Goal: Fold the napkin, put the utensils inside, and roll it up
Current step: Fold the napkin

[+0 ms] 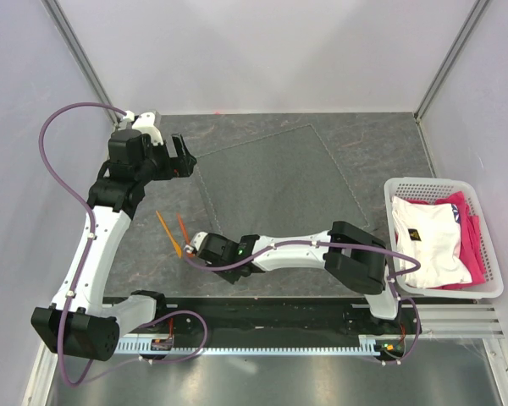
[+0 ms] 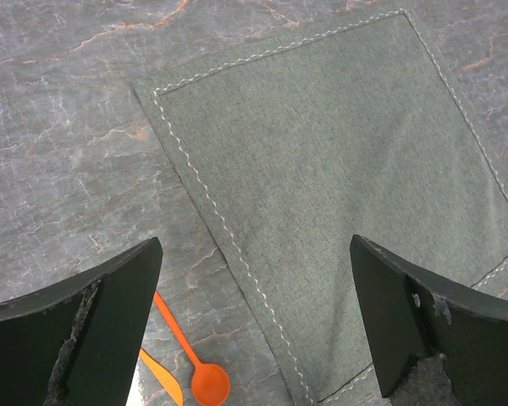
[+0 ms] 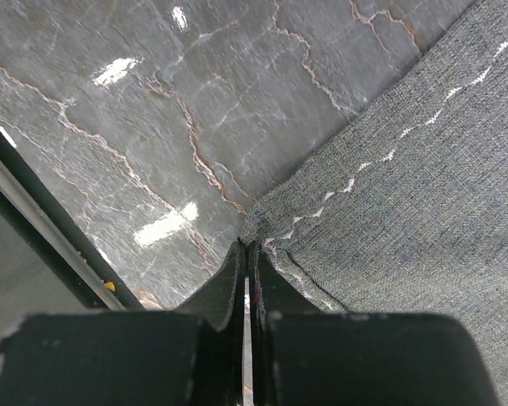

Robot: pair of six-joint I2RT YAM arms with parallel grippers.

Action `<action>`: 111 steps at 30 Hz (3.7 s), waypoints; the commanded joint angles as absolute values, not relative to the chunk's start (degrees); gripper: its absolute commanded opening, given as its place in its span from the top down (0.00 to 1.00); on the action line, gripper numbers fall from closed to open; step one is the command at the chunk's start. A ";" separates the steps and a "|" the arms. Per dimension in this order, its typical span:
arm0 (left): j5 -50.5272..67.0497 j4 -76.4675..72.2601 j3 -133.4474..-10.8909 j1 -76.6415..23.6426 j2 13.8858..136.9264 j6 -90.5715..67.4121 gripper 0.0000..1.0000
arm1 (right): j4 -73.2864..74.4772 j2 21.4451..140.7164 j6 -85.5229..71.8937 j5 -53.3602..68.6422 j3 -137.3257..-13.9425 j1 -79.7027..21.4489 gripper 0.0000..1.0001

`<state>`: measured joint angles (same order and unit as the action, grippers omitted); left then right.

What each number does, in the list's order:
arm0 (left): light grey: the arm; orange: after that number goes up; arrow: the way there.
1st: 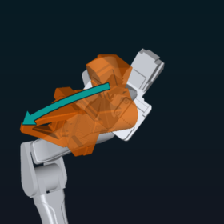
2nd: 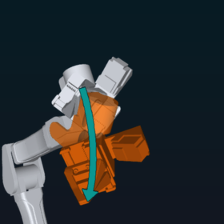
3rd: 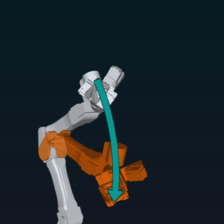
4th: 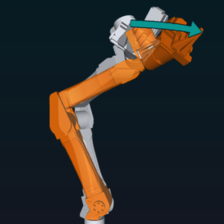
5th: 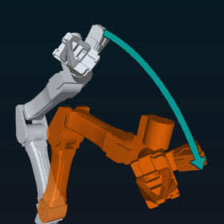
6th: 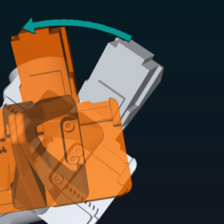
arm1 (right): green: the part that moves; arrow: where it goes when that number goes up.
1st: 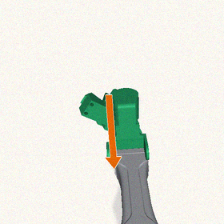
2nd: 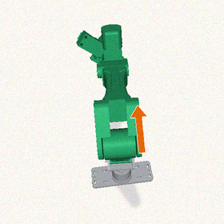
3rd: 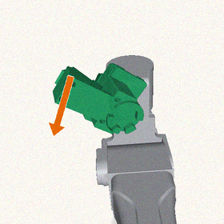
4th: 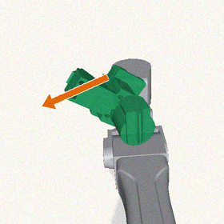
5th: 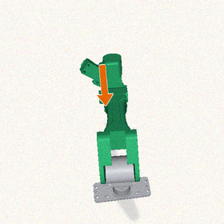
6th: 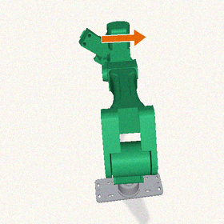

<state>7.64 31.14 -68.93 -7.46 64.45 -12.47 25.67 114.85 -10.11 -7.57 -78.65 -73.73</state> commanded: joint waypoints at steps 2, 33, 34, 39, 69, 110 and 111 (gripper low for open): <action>7.47 29.18 -68.82 -7.12 62.93 -10.99 0.00 | 26.63 114.79 -13.35 -1.84 -77.78 -74.36 1.00; 15.47 25.23 -65.92 -7.12 68.56 -12.39 0.02 | 34.90 126.99 -1.59 -15.47 -109.50 -35.95 1.00; 15.64 25.22 -65.83 -7.12 68.12 -12.31 0.02 | 34.54 127.61 -1.41 -15.47 -110.64 -34.29 1.00; 15.38 23.47 -64.52 -7.12 66.62 -10.82 0.02 | 32.43 130.16 -0.53 -14.50 -112.15 -29.19 1.00; 12.83 21.62 -63.02 -7.12 67.24 -7.82 0.02 | 22.25 147.56 4.40 -17.14 -134.12 -18.99 1.00; 13.18 21.53 -63.02 -7.12 68.20 -7.73 0.02 | 7.91 154.86 3.16 -26.19 -139.66 -16.88 1.00; 13.10 21.53 -63.10 -7.12 68.20 -7.73 0.02 | 7.74 154.95 3.25 -26.28 -139.75 -16.96 1.00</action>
